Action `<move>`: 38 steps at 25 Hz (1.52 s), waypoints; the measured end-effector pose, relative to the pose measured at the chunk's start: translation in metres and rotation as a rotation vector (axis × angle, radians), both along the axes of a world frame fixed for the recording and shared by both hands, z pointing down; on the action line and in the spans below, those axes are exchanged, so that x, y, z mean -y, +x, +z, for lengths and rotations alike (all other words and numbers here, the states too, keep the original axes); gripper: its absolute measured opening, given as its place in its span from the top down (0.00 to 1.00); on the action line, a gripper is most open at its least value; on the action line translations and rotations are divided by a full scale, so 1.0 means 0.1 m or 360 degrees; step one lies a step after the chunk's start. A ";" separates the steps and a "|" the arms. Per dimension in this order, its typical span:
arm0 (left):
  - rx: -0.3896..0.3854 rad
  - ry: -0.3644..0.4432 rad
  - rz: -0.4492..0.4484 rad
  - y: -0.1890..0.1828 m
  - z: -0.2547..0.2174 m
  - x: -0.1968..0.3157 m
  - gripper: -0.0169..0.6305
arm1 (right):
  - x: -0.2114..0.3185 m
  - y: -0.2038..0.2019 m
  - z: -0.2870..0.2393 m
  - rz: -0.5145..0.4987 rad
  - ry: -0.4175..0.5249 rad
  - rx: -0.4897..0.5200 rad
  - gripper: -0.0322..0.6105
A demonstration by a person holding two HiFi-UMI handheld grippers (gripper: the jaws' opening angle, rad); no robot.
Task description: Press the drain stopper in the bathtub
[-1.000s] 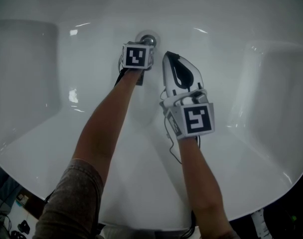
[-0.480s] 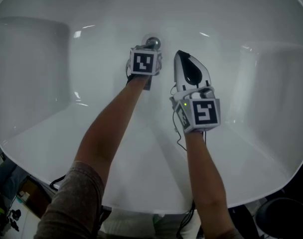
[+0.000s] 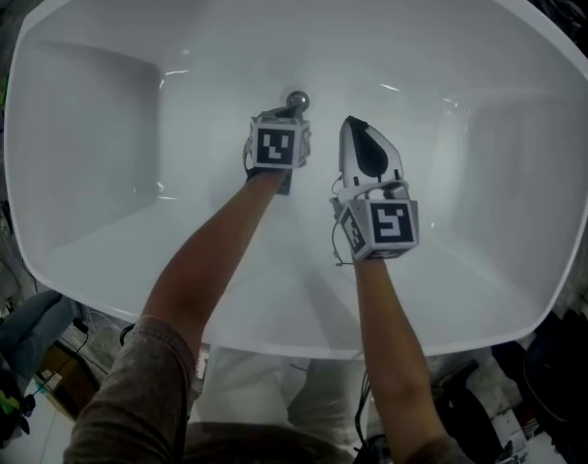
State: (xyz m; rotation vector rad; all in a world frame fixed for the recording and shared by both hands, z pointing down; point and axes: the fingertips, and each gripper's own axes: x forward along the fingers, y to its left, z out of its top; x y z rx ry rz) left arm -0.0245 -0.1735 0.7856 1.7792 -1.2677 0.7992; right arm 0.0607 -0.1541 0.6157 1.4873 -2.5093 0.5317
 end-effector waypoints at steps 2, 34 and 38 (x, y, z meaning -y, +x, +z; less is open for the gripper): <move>0.0006 0.0014 -0.0007 -0.04 -0.28 -0.02 0.97 | -0.06 -0.02 -0.19 0.0001 -0.0009 0.0001 0.95; -0.0166 0.0257 0.0089 -0.17 -4.63 -1.14 0.97 | -1.07 -0.35 -3.28 0.0055 -0.0071 0.0102 0.95; -0.0239 0.0380 0.0155 -0.17 -5.03 -1.32 0.97 | -1.35 -0.52 -3.50 -0.0012 -0.0086 0.0123 0.95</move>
